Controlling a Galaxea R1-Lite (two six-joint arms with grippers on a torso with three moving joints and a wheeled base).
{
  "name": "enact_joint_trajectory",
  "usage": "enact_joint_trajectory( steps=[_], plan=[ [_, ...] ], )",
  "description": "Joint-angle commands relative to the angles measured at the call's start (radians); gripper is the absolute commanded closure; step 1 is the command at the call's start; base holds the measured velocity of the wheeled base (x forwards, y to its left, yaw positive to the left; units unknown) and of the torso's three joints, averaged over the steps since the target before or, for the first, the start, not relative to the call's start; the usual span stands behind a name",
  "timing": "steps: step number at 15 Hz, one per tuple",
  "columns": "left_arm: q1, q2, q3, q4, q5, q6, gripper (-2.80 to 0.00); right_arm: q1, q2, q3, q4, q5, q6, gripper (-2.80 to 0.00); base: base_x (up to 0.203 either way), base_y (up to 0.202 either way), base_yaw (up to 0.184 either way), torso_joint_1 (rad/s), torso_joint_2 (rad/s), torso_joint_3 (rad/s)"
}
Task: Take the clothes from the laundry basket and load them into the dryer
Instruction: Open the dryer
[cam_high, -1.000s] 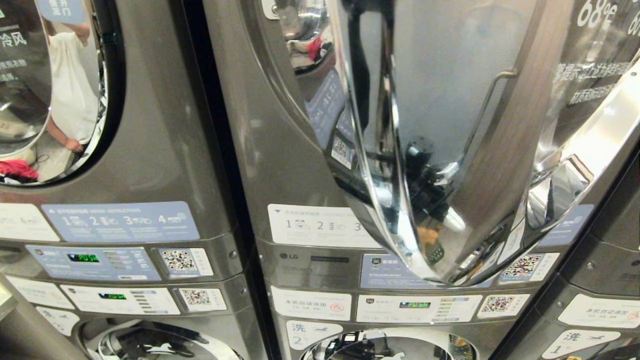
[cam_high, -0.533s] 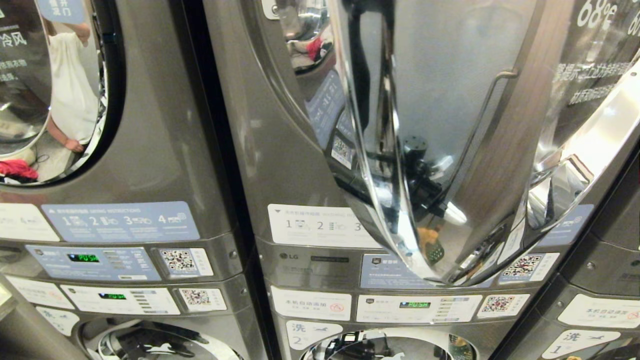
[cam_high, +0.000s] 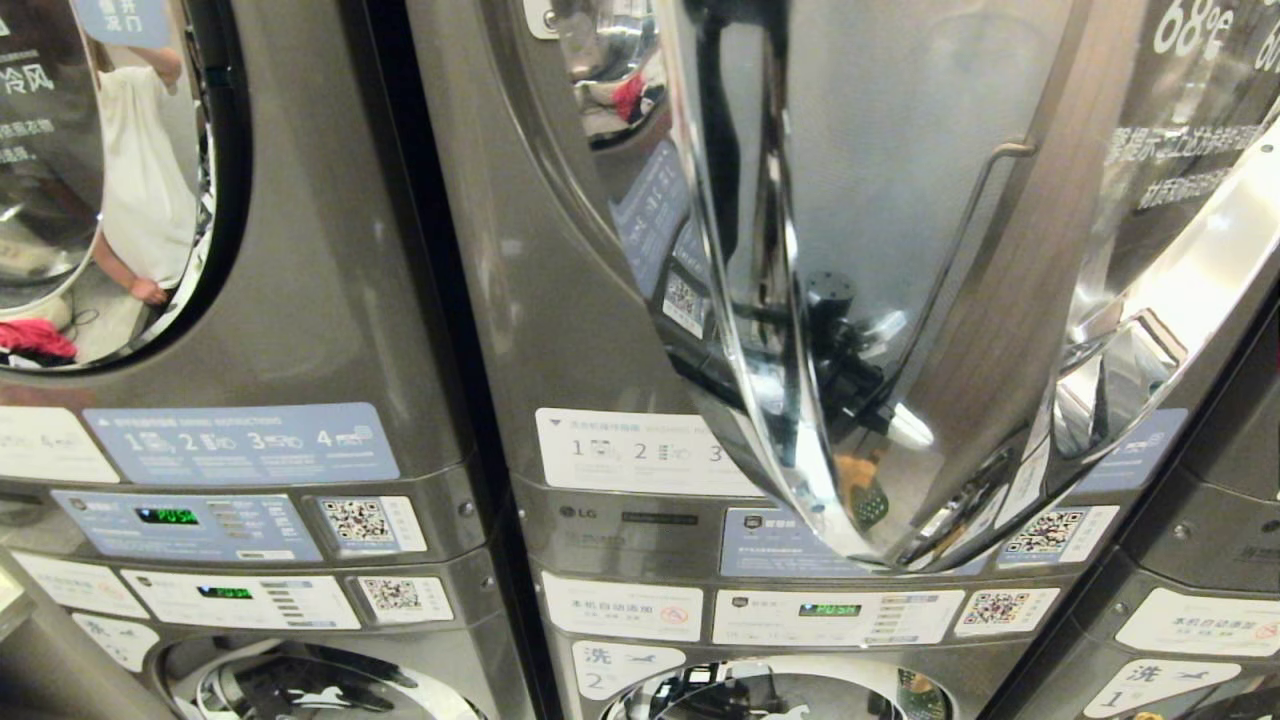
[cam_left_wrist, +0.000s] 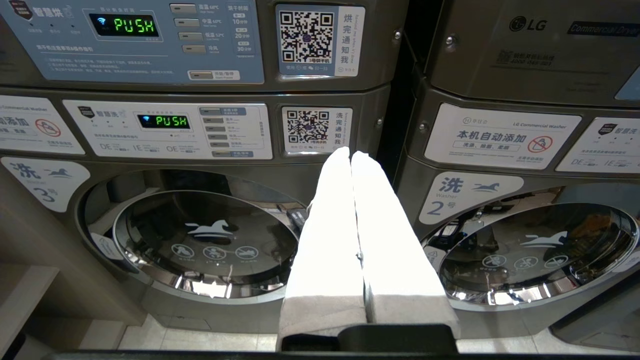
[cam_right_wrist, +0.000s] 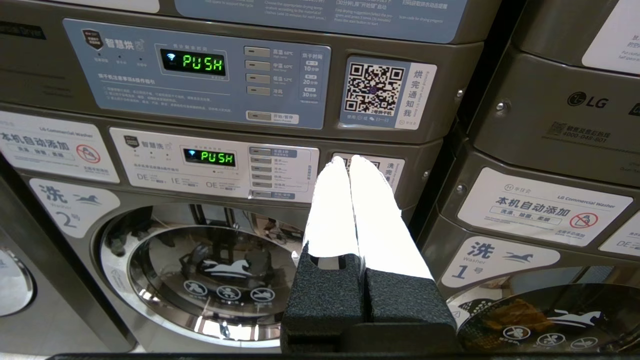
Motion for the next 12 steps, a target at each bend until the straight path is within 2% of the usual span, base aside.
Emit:
enact_joint_trajectory(
  steps=[1,5,12],
  plan=[
    [0.0,0.0,0.0,0.001,0.001,0.001,0.0,0.0,-0.002,0.0,0.001,0.0,-0.001,0.0,0.0,0.0,0.0,0.0,0.0,0.0],
    [0.0,0.0,0.0,0.001,0.0,0.001,0.0,0.0,-0.002,0.0,-0.002,-0.013,0.044,0.0,-0.024,0.0,0.001,0.004,0.0,0.001],
    [0.0,0.0,0.0,0.001,0.0,0.001,0.0,0.0,-0.001,0.0,-0.004,-0.026,0.065,0.0,-0.18,0.0,0.001,-0.003,0.0,0.001]
  ],
)
